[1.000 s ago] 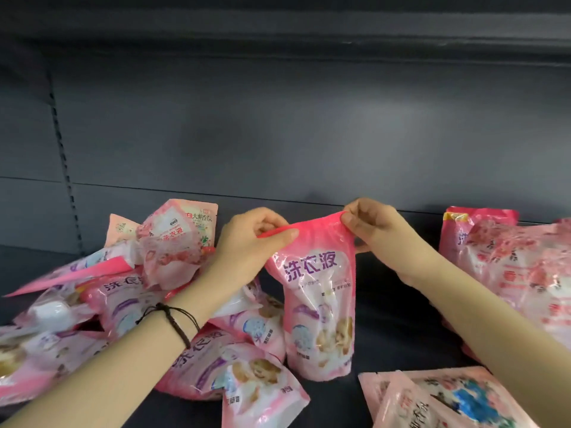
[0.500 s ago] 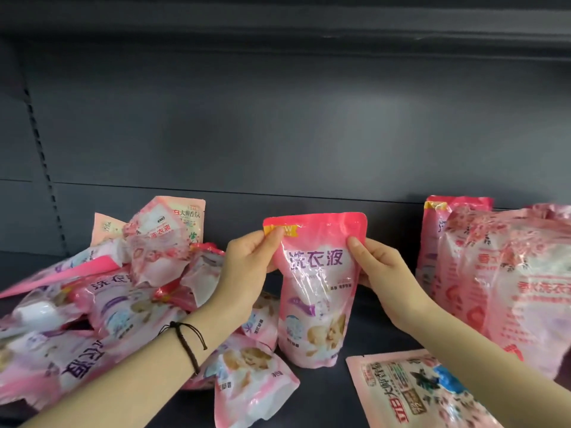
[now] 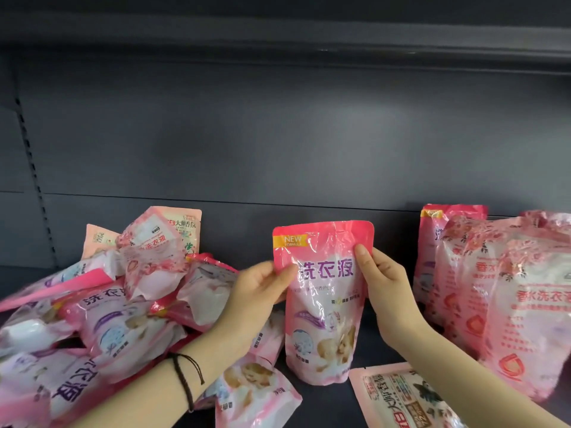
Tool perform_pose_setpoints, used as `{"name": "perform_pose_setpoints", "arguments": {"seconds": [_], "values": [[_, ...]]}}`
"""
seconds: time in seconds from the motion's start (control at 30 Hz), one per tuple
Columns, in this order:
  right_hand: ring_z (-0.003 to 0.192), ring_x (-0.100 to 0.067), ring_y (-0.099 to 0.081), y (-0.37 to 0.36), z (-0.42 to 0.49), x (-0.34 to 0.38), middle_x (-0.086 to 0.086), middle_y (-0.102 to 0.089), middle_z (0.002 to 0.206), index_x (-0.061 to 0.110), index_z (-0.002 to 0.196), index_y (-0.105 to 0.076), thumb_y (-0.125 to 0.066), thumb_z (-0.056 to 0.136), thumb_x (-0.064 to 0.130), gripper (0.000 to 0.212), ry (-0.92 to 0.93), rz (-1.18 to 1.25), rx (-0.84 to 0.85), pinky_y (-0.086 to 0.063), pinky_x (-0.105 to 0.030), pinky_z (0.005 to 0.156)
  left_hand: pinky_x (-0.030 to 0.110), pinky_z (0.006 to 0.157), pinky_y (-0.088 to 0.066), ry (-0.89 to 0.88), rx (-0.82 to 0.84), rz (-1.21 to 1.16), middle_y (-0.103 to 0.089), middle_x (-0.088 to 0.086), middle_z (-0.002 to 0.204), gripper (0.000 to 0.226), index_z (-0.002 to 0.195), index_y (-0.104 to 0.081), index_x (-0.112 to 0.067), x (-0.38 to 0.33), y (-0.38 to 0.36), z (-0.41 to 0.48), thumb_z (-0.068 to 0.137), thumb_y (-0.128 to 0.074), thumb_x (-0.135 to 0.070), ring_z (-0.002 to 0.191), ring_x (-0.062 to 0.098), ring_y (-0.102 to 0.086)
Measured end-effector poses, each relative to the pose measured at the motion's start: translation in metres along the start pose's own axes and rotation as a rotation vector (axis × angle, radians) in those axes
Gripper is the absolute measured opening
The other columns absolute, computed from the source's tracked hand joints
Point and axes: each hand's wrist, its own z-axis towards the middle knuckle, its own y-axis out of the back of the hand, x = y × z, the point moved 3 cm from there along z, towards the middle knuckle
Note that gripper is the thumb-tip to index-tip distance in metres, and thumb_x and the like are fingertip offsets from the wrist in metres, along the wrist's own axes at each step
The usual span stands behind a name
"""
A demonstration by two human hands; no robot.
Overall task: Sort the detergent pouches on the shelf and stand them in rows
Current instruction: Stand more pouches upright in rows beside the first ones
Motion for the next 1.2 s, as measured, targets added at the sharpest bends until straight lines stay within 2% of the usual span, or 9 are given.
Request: {"name": "perform_pose_setpoints", "arguments": {"seconds": [0.1, 0.27, 0.4, 0.5, 0.6, 0.8, 0.93, 1.13, 1.2], "values": [[0.082, -0.016, -0.071, 0.004, -0.009, -0.003, -0.006, -0.075, 0.093, 0.012, 0.09, -0.072, -0.051, 0.087, 0.047, 0.041, -0.053, -0.019, 0.021, -0.056, -0.021, 0.071, 0.041, 0.087, -0.055, -0.001, -0.003, 0.005, -0.074, 0.015, 0.095, 0.035, 0.089, -0.073, -0.003, -0.002, -0.002, -0.004, 0.082, -0.064, -0.036, 0.096, 0.035, -0.067], [0.104, -0.034, -0.065, 0.011, -0.019, 0.003, -0.011, -0.073, 0.103, 0.013, 0.095, -0.073, -0.044, 0.099, 0.036, 0.037, -0.09, -0.082, -0.009, -0.051, -0.048, 0.096, 0.057, 0.087, -0.049, -0.028, -0.053, -0.015, -0.066, 0.032, 0.094, 0.055, 0.086, -0.064, 0.013, -0.015, -0.007, -0.004, 0.077, -0.066, -0.042, 0.083, 0.034, -0.063], [0.085, -0.022, -0.066, 0.01, -0.021, 0.02, -0.012, -0.073, 0.096, 0.013, 0.09, -0.073, -0.049, 0.09, 0.043, 0.039, 0.0, -0.039, -0.054, -0.056, -0.031, 0.078, 0.048, 0.073, -0.047, -0.136, -0.102, -0.014, -0.059, 0.034, 0.077, 0.069, 0.08, -0.057, 0.018, -0.034, -0.012, 0.0, 0.071, -0.069, -0.049, 0.074, 0.029, -0.051], [0.08, -0.026, -0.057, 0.013, -0.022, 0.037, -0.032, -0.062, 0.098, -0.003, 0.093, -0.065, -0.049, 0.093, 0.04, 0.045, 0.084, -0.009, -0.089, -0.051, -0.035, 0.073, 0.058, 0.077, -0.051, -0.209, -0.112, -0.006, -0.063, 0.035, 0.087, 0.057, 0.081, -0.066, 0.009, -0.052, -0.022, -0.001, 0.073, -0.067, -0.048, 0.075, 0.044, -0.059], [0.077, -0.025, -0.051, 0.021, -0.023, 0.06, -0.035, -0.057, 0.09, -0.008, 0.089, -0.06, -0.049, 0.094, 0.036, 0.046, 0.195, 0.015, -0.122, -0.045, -0.042, 0.072, 0.056, 0.079, -0.052, -0.268, -0.148, -0.007, -0.068, 0.027, 0.087, 0.046, 0.079, -0.07, -0.001, -0.07, -0.035, -0.004, 0.074, -0.066, -0.047, 0.082, 0.044, -0.062], [0.059, -0.012, -0.042, 0.07, -0.034, 0.096, 0.004, -0.05, 0.062, 0.005, 0.071, -0.055, -0.049, 0.098, 0.032, 0.039, 0.422, -0.087, -0.245, -0.037, -0.021, 0.052, 0.052, 0.075, -0.053, -0.314, -0.148, -0.061, -0.07, 0.021, 0.085, 0.04, 0.077, -0.071, -0.005, -0.096, -0.089, -0.014, 0.075, -0.066, -0.045, 0.077, 0.029, -0.063], [0.067, -0.02, -0.045, 0.122, -0.047, 0.109, -0.008, -0.053, 0.072, 0.0, 0.08, -0.056, -0.05, 0.098, 0.033, 0.038, 0.404, -0.076, -0.262, -0.04, -0.033, 0.062, 0.031, 0.07, -0.056, -0.295, -0.094, -0.124, -0.073, 0.013, 0.083, 0.029, 0.079, -0.074, -0.009, -0.094, -0.143, -0.028, 0.082, -0.063, -0.035, 0.076, 0.02, -0.067], [0.066, -0.021, -0.044, 0.197, -0.067, 0.106, -0.031, -0.051, 0.076, -0.001, 0.079, -0.056, -0.052, 0.089, 0.044, 0.047, 0.348, -0.076, -0.269, -0.038, -0.031, 0.061, 0.028, 0.067, -0.053, -0.225, -0.075, -0.223, -0.067, 0.027, 0.089, 0.045, 0.085, -0.068, 0.004, -0.072, -0.224, -0.047, 0.083, -0.062, -0.04, 0.075, 0.023, -0.062], [0.064, -0.021, -0.047, 0.22, -0.073, 0.098, -0.024, -0.053, 0.071, 0.002, 0.08, -0.058, -0.051, 0.089, 0.043, 0.043, 0.315, -0.063, -0.298, -0.041, -0.03, 0.06, 0.026, 0.067, -0.052, -0.189, -0.063, -0.239, -0.065, 0.029, 0.09, 0.048, 0.087, -0.066, 0.007, -0.063, -0.246, -0.051, 0.084, -0.061, -0.04, 0.076, 0.023, -0.061]]}}
